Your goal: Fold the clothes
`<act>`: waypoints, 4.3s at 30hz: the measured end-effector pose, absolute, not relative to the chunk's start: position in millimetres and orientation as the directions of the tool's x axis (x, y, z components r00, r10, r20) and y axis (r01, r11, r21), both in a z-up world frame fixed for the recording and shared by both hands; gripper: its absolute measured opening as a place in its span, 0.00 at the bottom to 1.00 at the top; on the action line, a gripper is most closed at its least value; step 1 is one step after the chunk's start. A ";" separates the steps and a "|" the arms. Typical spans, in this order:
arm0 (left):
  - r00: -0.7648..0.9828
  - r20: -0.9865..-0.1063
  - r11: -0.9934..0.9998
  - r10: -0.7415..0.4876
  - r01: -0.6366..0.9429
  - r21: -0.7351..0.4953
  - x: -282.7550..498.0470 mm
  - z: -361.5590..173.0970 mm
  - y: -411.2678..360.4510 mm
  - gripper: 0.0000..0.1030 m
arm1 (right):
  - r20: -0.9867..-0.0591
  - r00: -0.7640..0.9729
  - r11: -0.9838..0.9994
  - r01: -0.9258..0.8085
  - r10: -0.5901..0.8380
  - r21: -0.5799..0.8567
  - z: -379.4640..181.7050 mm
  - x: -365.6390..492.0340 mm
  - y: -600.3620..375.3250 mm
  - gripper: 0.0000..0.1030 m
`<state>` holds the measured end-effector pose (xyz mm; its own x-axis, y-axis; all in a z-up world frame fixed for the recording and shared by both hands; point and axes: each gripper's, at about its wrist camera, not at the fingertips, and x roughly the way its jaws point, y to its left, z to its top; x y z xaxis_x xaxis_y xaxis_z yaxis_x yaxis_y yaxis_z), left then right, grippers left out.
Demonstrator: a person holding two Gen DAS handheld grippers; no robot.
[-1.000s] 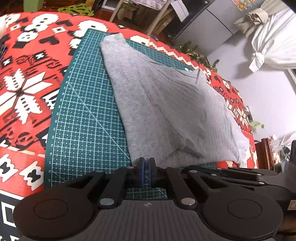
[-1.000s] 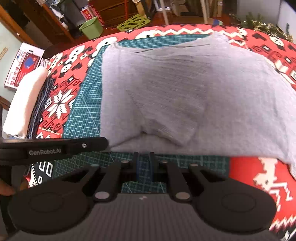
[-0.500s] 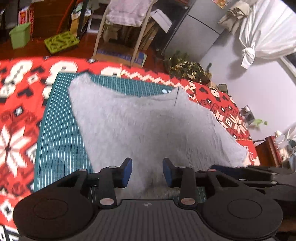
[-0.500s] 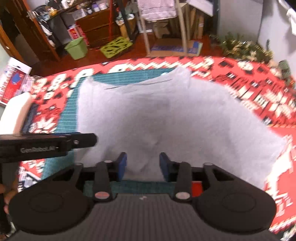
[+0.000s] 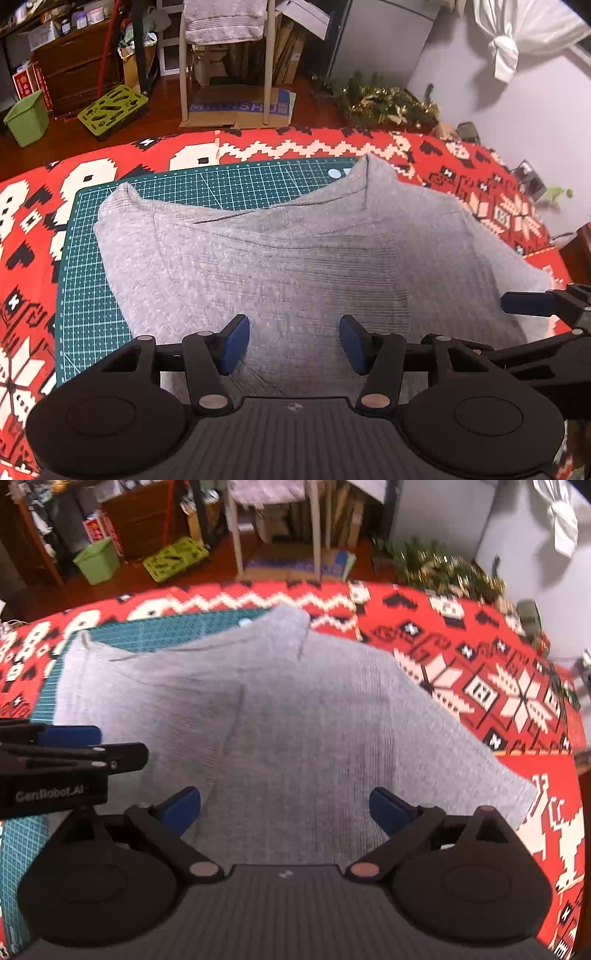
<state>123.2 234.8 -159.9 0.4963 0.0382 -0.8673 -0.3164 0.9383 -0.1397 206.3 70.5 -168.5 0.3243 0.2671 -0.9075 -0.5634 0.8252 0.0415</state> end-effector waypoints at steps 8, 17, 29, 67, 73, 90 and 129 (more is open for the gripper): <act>0.465 -0.885 0.959 0.022 -0.261 -0.113 135.7 -165.8 229.8 0.70 | -0.945 0.279 0.839 -0.545 0.171 -0.009 -188.4 219.9 63.3 0.99; 0.465 -0.882 0.909 -0.075 -0.332 -0.252 145.3 -168.8 238.2 1.00 | -0.947 0.278 0.859 -0.512 0.161 -0.004 -189.3 225.9 63.2 1.00; 0.364 -0.930 0.938 -0.050 -0.303 -0.169 162.4 -169.4 230.9 1.00 | -0.965 0.220 0.846 -0.533 0.142 0.003 -190.1 235.8 66.0 1.00; 0.421 -0.905 0.898 -0.065 -0.370 -0.237 167.0 -141.6 294.8 0.32 | -0.884 0.189 0.733 -0.645 0.428 0.216 -167.6 269.1 123.0 0.10; 0.405 -0.911 0.894 -0.074 -0.378 -0.240 166.2 -145.6 296.6 0.32 | -0.882 0.166 0.738 -0.626 0.442 0.252 -171.1 273.6 124.4 0.13; 0.401 -0.913 0.901 -0.076 -0.365 -0.235 162.7 -149.8 291.0 0.32 | -0.877 0.219 0.756 -0.619 0.428 0.214 -165.7 262.9 125.8 0.01; 0.471 -0.873 0.842 -0.125 -0.416 -0.345 174.1 -155.8 293.5 0.21 | -0.854 0.258 0.810 -0.519 0.452 0.271 -164.9 271.0 118.7 0.01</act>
